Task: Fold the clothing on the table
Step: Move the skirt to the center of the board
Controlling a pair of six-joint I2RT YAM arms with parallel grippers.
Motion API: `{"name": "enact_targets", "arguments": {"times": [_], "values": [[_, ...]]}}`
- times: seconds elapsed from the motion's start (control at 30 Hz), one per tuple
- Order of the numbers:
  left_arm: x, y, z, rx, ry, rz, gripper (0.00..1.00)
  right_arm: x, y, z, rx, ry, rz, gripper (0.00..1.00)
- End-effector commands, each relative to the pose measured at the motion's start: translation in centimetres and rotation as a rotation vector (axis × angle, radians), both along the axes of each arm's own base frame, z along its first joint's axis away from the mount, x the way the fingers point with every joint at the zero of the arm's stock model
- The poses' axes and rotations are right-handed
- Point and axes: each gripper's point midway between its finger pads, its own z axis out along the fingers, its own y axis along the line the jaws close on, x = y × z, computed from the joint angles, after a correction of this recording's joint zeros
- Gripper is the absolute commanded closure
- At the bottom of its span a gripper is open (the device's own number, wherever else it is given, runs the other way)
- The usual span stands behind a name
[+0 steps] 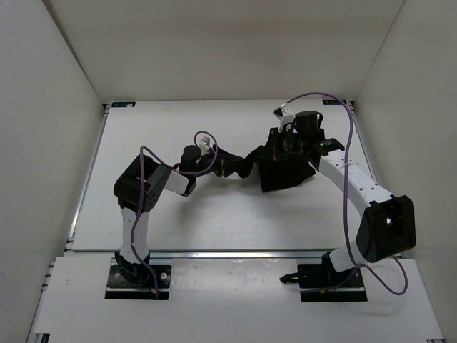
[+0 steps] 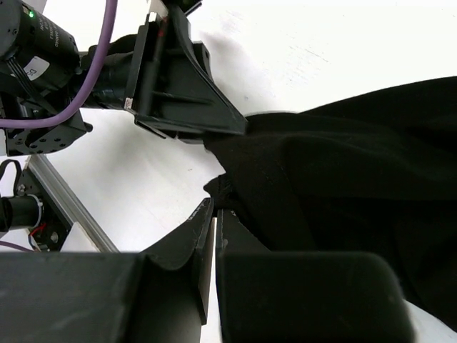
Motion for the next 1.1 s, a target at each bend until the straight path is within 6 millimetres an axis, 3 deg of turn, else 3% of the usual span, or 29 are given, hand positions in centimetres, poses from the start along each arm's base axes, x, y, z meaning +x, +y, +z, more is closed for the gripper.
{"name": "enact_targets", "arguments": {"times": [0.0, 0.03, 0.1, 0.27, 0.33, 0.43, 0.47, 0.5, 0.53, 0.57, 0.6, 0.7, 0.87, 1.0, 1.07], "values": [[-1.0, -0.2, 3.1, -0.037, -0.066, -0.036, 0.71, 0.2, 0.3, 2.2, 0.032, -0.093, 0.006, 1.00], [-1.0, 0.1, 3.1, -0.039, -0.065, -0.033, 0.84, -0.1, 0.2, 2.0, 0.030, -0.091, 0.002, 1.00], [-0.8, 0.6, 3.5, -0.037, -0.075, -0.031, 1.00, -0.1, -0.1, 1.4, 0.022, -0.081, -0.010, 1.00], [-0.1, 2.2, 3.5, 0.090, -0.159, -0.027, 1.00, -0.8, -1.7, -0.4, 0.013, -0.046, -0.057, 1.00], [1.3, 3.6, 2.8, 0.186, -0.154, -0.014, 1.00, -1.1, -2.4, -1.3, 0.000, -0.028, -0.069, 0.93], [3.7, 6.5, 4.1, 0.324, -0.237, 0.017, 1.00, -1.0, -3.4, -2.5, -0.028, -0.015, -0.099, 0.64], [4.3, 7.1, 4.1, 0.385, -0.254, 0.012, 1.00, -1.1, -3.7, -2.5, -0.036, -0.019, -0.101, 0.43], [5.0, 8.2, 4.7, 0.434, -0.305, 0.019, 1.00, -1.1, -3.6, -2.6, -0.041, -0.017, -0.101, 0.28], [5.5, 8.7, 5.0, 0.479, -0.297, 0.027, 1.00, -1.1, -3.9, -2.8, -0.054, -0.016, -0.110, 0.24], [6.1, 9.4, 5.9, 0.520, -0.348, 0.030, 1.00, -1.2, -4.1, -3.2, -0.062, -0.005, -0.116, 0.14], [5.9, 10.1, 5.6, 0.579, -0.348, 0.026, 1.00, -1.4, -3.9, -3.4, -0.065, 0.001, -0.116, 0.08], [4.8, 11.7, 4.6, 0.685, -0.339, 0.022, 1.00, -1.8, -4.3, -4.3, -0.050, 0.056, -0.159, 0.01], [2.3, 12.8, 2.8, 0.751, -0.320, -0.002, 1.00, -2.8, -3.9, -6.9, 0.022, 0.221, -0.190, 0.01], [0.6, 13.6, 1.4, 0.812, -0.282, -0.019, 1.00, -3.1, -2.0, -8.5, 0.011, 0.289, -0.163, 0.01], [-0.3, 13.8, 0.7, 0.819, -0.260, -0.028, 1.00, -2.7, -0.7, -8.4, 0.009, 0.309, -0.153, 0.04]]}}
